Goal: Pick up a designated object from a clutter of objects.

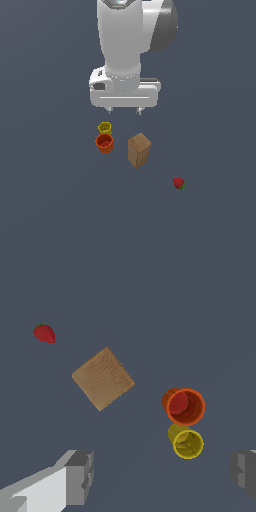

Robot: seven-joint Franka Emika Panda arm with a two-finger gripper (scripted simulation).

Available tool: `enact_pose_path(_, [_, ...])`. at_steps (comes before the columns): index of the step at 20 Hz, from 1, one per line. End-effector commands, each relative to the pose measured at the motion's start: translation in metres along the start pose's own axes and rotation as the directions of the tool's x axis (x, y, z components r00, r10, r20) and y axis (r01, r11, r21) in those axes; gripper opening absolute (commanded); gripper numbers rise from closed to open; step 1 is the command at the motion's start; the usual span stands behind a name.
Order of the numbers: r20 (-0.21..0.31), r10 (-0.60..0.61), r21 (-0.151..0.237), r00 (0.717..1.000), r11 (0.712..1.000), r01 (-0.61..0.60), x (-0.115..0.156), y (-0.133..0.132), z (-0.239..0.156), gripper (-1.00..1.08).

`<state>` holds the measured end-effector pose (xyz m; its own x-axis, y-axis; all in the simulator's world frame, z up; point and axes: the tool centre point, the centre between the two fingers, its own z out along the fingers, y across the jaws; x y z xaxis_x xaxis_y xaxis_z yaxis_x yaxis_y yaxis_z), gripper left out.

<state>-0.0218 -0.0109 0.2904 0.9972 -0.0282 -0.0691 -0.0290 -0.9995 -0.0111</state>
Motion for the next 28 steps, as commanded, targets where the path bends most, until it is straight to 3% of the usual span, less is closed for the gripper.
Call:
enact_pose_path(1, [0.0, 0.0, 0.0, 1.0, 1.0, 0.0, 0.0, 0.0, 0.0, 1.0])
enact_pose_path(10, [0.003, -0.068, -0.007, 0.998, 0.998, 0.068, -0.005, -0.019, 0.0, 1.0])
enact_pose_path(19, [0.0, -0.094, -0.008, 0.996, 0.996, 0.094, -0.002, -0.021, 0.004, 1.0])
enact_pose_path(28, [-0.014, -0.233, -0.016, 0.972, 0.972, 0.232, 0.014, -0.029, 0.026, 1.0])
